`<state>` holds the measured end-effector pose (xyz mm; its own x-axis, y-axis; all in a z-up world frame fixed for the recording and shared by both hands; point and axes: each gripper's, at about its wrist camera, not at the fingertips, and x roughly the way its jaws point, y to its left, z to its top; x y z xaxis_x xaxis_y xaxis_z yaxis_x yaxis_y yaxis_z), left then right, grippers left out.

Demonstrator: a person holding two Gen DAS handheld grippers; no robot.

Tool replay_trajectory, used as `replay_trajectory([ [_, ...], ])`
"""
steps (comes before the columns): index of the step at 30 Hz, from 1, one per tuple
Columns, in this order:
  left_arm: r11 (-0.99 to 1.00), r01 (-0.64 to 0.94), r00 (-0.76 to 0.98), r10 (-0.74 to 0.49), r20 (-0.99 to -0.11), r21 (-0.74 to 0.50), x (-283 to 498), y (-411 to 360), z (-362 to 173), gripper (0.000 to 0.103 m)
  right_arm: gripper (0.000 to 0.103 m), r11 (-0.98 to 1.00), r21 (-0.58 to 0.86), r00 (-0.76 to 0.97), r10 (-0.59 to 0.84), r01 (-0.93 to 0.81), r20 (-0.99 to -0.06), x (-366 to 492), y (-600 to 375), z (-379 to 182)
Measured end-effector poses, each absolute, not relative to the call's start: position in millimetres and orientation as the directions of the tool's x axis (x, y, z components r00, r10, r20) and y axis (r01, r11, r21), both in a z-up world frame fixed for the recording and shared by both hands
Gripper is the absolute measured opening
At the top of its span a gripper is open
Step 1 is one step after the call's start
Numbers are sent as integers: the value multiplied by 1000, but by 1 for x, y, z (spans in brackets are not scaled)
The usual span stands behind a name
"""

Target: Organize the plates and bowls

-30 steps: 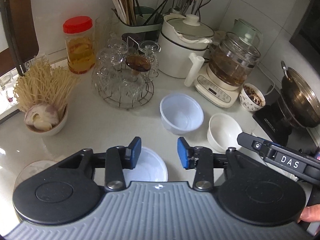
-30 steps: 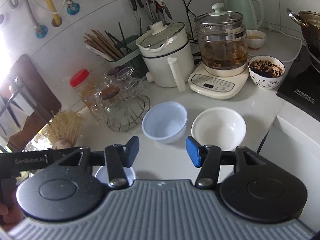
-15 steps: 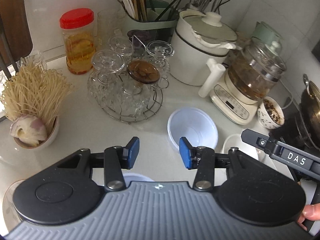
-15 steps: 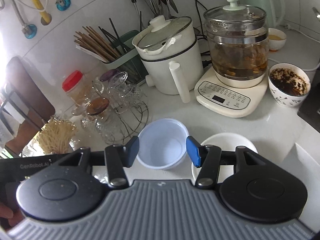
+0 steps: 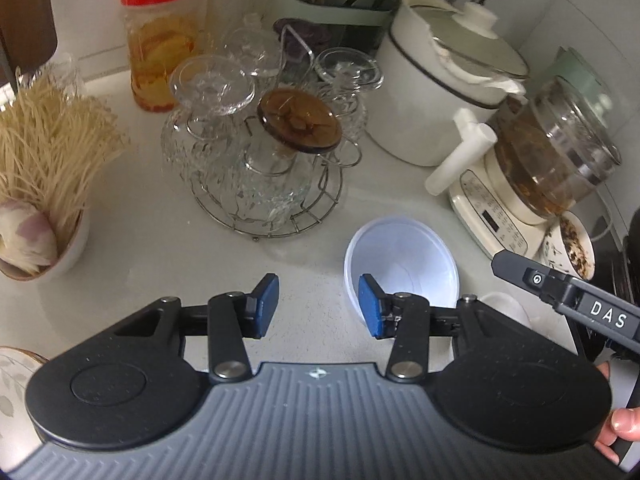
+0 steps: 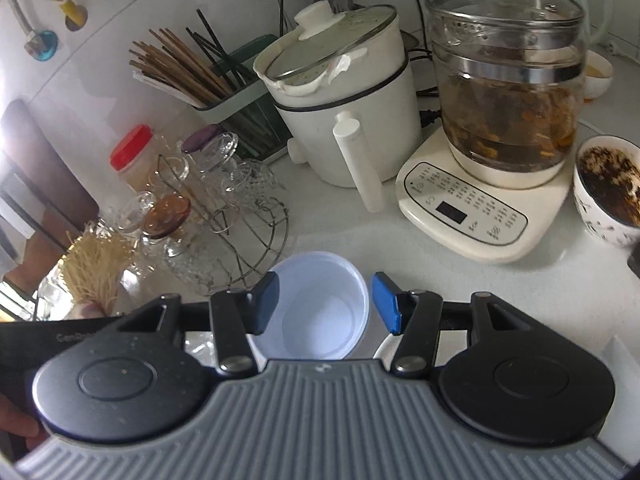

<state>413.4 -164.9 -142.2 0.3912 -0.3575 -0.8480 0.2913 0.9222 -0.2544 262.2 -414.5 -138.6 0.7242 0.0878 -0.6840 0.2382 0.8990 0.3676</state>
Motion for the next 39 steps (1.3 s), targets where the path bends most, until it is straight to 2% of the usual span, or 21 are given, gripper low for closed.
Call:
replay_trajectory([
  [14, 940, 238, 345, -317, -883, -244, 437, -186, -172, 50, 54, 899, 391, 673, 166, 198, -721, 294, -443, -162],
  [20, 946, 206, 332, -309, -891, -251, 446, -191, -178, 49, 49, 893, 408, 662, 191, 190, -725, 310, -450, -170],
  [29, 926, 198, 235, -364, -901, -323, 452, -200, -204, 47, 34, 911, 373, 598, 201, 178, -776, 325, -440, -198],
  [35, 916, 226, 187, -374, -909, -330, 453, -214, -216, 34, 26, 921, 348, 581, 189, 175, -792, 330, -433, -209],
  [39, 917, 246, 174, -362, -916, -315, 453, -221, -220, 19, 22, 914, 360, 579, 194, 186, -792, 331, -436, -213],
])
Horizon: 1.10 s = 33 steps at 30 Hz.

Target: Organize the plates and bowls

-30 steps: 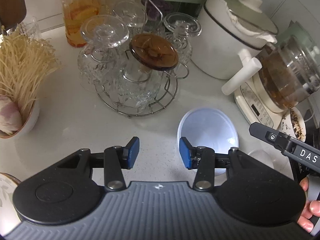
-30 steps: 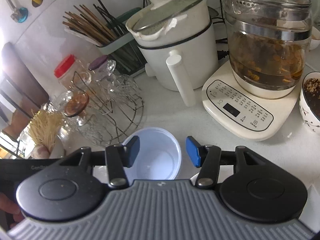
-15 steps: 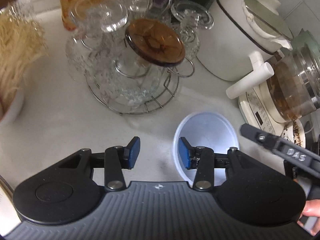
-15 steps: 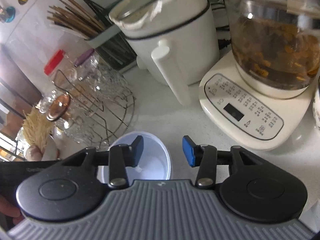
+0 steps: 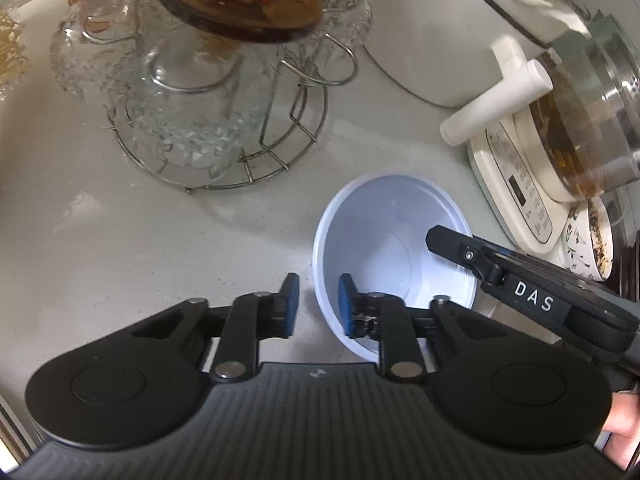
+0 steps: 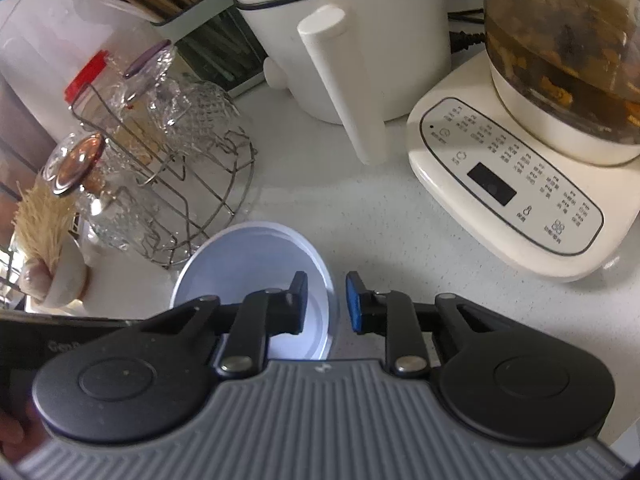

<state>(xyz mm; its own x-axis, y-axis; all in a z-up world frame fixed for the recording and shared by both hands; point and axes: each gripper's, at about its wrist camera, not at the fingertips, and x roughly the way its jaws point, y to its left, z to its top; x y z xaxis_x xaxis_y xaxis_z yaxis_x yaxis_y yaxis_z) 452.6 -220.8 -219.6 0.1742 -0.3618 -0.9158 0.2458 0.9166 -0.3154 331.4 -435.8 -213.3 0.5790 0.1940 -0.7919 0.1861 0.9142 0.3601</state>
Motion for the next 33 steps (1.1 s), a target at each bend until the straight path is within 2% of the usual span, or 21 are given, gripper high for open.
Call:
replay_trajectory([
  [4, 922, 256, 187, -342, -921, -291, 450, -225, -220, 10, 16, 913, 370, 579, 209, 173, -788, 330, -436, -218],
  [10, 928, 247, 202, -332, -921, -280, 450, -223, -217, 9, 11, 911, 381, 591, 223, 156, -775, 326, -432, -217],
  [33, 923, 236, 248, -361, -899, -305, 408, -187, -143, 9, 11, 871, 467, 656, 262, 155, -708, 277, -414, -162],
])
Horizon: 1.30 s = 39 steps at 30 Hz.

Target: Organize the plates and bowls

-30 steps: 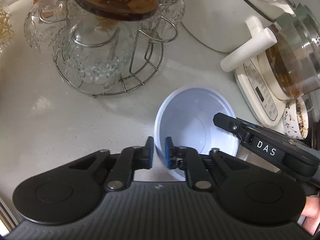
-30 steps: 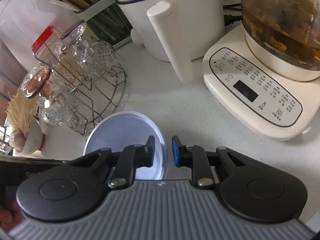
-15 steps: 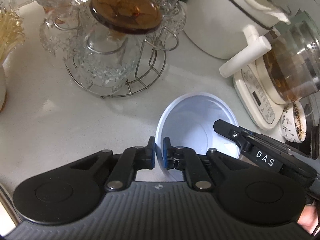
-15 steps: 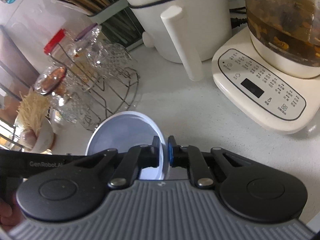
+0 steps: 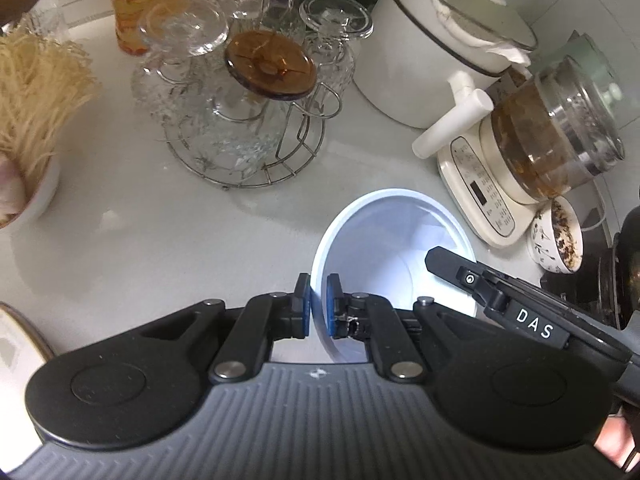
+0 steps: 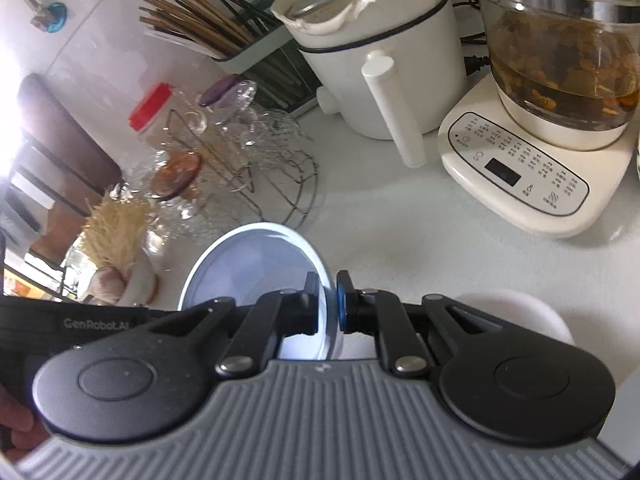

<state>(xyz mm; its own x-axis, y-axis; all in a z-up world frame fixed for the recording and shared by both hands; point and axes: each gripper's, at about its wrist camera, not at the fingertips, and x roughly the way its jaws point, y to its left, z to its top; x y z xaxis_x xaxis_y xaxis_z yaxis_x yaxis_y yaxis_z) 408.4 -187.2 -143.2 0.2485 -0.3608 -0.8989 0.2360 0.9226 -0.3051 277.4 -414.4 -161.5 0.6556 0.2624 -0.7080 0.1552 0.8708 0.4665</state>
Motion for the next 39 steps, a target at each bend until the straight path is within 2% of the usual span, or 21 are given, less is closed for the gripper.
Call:
replay_trajectory([
  [22, 915, 187, 350, -402, -846, -358, 346, -119, -90, 9, 12, 866, 488, 713, 273, 110, -646, 222, -361, -113],
  [29, 914, 150, 356, -405, -842, -376, 331, -88, -94, 9, 12, 874, 479, 712, 284, 83, -642, 219, -336, -111],
  [39, 916, 100, 356, -397, -846, -388, 325, -56, -127, 9, 12, 875, 479, 676, 310, 72, -668, 232, -311, -138],
])
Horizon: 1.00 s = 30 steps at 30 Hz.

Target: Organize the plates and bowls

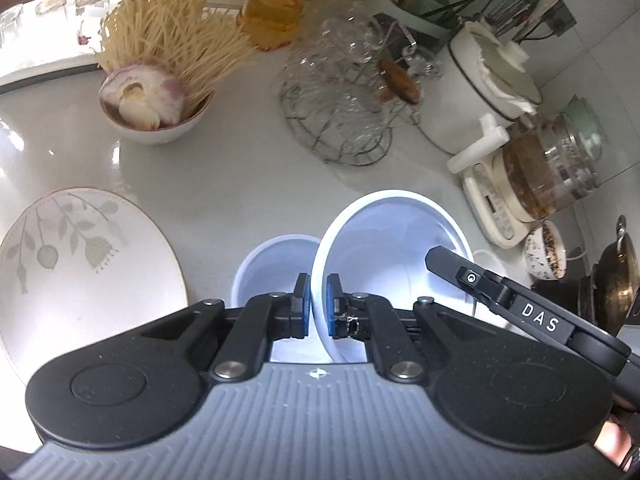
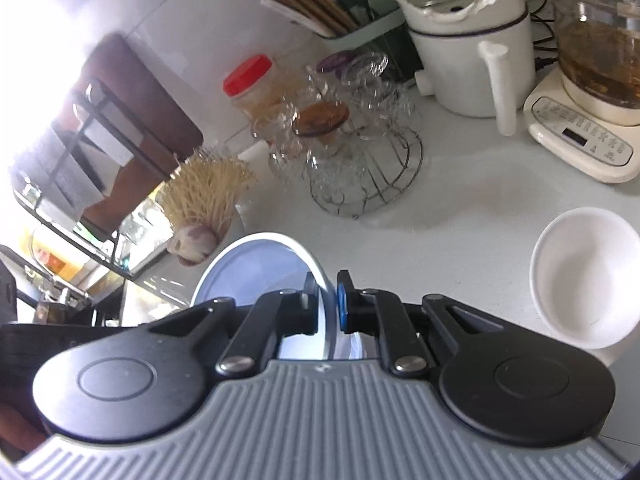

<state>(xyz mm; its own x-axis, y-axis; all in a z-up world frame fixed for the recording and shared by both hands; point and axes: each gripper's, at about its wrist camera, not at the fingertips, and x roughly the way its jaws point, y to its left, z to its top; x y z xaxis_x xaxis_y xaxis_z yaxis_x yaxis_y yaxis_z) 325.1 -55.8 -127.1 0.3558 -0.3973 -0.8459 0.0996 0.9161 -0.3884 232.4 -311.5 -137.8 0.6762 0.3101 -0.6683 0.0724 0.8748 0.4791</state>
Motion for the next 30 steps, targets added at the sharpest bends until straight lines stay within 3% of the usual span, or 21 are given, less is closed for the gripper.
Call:
replay_trajectory([
  [20, 933, 151, 337, -359, -870, -326, 342, -41, -167, 10, 14, 880, 465, 633, 305, 98, -711, 246, -288, -188],
  [21, 935, 160, 341, -354, -871, -317, 343, -42, -165, 13, 17, 878, 468, 631, 309, 98, -712, 247, -288, -187],
  [23, 938, 185, 355, -343, -870, -294, 342, -45, -159, 23, 34, 879, 466, 644, 301, 97, -703, 246, -287, -183],
  [24, 940, 197, 374, -334, -865, -278, 341, -46, -154, 30, 48, 881, 465, 657, 296, 93, -693, 244, -286, -181],
  [30, 938, 241, 417, -332, -846, -250, 336, -51, -127, 33, 50, 895, 434, 694, 244, 108, -677, 234, -286, -158],
])
